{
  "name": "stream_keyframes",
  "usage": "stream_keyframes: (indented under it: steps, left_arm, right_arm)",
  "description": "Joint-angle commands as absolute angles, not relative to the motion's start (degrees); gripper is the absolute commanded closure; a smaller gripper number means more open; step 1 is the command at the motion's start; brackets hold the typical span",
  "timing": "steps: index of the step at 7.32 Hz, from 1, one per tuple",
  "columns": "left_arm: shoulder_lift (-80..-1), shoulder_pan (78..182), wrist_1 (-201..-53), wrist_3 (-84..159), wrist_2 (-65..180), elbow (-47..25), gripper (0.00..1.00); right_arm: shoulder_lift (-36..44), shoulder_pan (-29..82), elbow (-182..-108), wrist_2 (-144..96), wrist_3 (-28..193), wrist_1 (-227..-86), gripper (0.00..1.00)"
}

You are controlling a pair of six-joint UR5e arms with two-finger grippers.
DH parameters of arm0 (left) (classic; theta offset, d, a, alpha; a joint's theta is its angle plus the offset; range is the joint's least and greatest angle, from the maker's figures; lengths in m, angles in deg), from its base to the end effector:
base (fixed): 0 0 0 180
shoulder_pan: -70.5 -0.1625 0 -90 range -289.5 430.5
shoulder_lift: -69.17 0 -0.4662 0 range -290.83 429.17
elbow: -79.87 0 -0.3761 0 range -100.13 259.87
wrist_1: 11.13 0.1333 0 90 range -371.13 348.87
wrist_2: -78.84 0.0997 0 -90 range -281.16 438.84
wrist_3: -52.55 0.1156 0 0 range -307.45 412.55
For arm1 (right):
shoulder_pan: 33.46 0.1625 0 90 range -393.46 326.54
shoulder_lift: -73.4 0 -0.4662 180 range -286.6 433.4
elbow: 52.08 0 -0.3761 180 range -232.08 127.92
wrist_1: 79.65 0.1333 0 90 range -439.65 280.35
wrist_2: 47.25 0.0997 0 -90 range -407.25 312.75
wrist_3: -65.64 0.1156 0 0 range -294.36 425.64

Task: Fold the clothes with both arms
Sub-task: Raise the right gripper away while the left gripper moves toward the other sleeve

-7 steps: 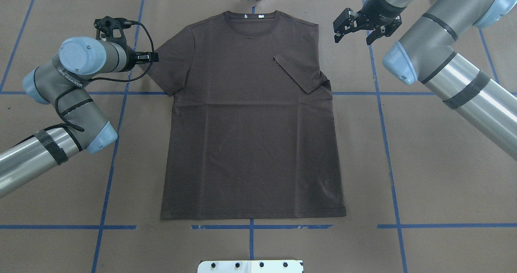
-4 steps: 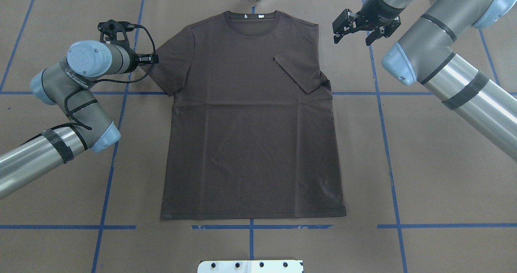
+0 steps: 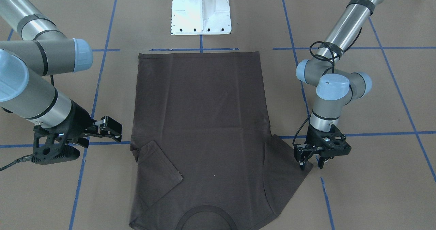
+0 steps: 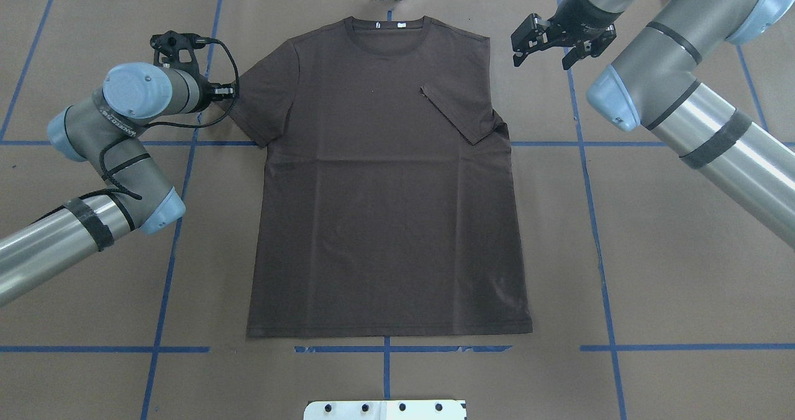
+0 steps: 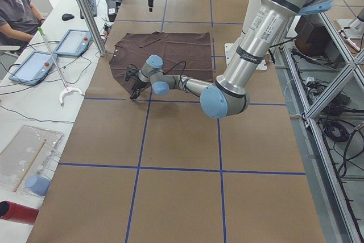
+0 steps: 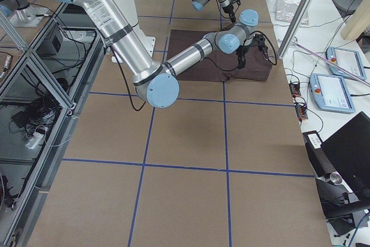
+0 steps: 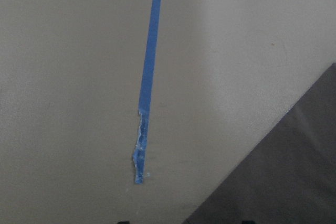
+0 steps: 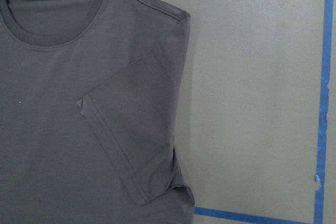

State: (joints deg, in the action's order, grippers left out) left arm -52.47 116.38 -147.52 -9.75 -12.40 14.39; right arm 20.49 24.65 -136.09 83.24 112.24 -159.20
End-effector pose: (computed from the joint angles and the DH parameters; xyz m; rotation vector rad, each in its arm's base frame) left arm 0.4421 -0.6438 0.5014 0.5452 0.7627 -0.2837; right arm -0.3394 -0.6558 0.3398 0.1103 -0.9590 -0.0196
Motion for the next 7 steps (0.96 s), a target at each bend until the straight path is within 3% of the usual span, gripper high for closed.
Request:
stream_keyframes:
  steps: [1, 4, 7]
  left_arm:
    - [-52.5, 116.4, -147.5, -9.2, -12.5, 14.5, 0.74]
    - [-52.6, 116.4, -147.5, -9.1, -12.7, 14.0, 1.00]
    - [-54.3, 118.0, -144.7, -9.0, -18.9, 11.4, 1.00]
  right_arm:
    - [20.5, 24.6, -136.1, 83.0, 112.2, -159.2, 0.00]
    - [20.4, 24.6, -136.2, 82.9, 112.2, -159.2, 0.00]
    - [20.4, 24.6, -136.2, 82.9, 112.2, -159.1, 0.00]
